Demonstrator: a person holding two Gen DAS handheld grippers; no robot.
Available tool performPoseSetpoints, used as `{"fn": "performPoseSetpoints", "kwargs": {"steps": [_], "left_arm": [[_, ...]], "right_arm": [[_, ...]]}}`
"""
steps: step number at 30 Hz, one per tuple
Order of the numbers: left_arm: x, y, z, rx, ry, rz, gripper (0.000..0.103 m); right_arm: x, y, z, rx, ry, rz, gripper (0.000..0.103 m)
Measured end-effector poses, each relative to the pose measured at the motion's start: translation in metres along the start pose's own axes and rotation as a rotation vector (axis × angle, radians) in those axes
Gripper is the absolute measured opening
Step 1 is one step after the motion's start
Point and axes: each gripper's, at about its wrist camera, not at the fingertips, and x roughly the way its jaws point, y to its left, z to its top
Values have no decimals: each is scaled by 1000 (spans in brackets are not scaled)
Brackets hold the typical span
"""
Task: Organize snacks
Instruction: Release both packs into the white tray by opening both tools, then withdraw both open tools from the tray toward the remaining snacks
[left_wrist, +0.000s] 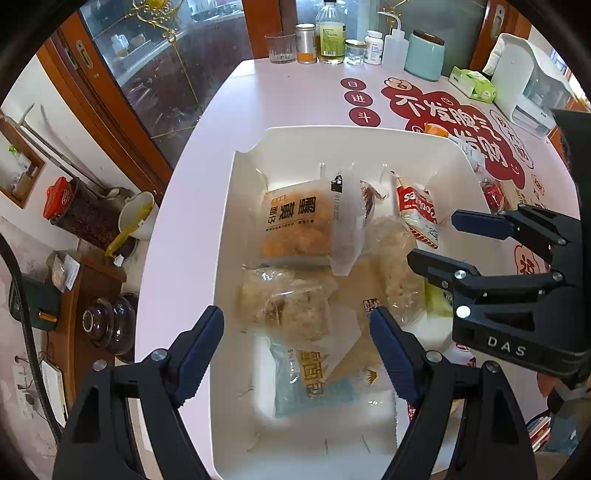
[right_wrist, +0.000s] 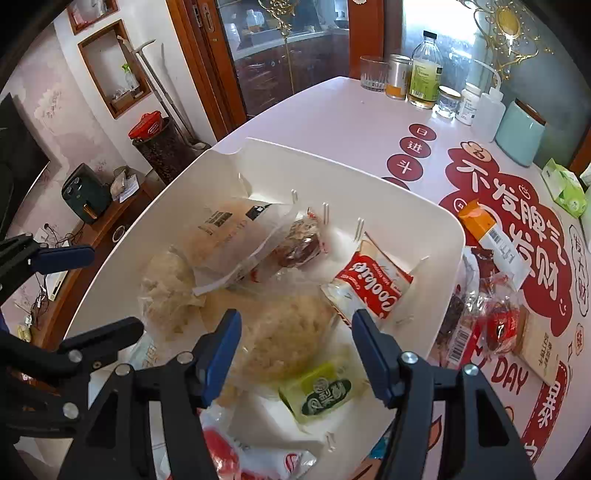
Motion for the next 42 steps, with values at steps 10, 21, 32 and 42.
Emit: {"fn": "performPoseSetpoints", "kwargs": {"steps": [10, 21, 32, 42], "left_arm": [[-2, -9, -2, 12, -2, -11, 81], [-9, -21, -4, 21, -9, -24, 81], [-17, -54, -5, 57, -12, -34, 81], [-29, -109, 1, 113, -32, -50, 81]], "right_arm": [[-11, -2, -6, 26, -4, 33, 63], [-30, -13, -13, 58, -28, 21, 63], [-52, -35, -32, 103, -54, 12, 63], [-79, -77, -56, 153, -86, -8, 63]]}}
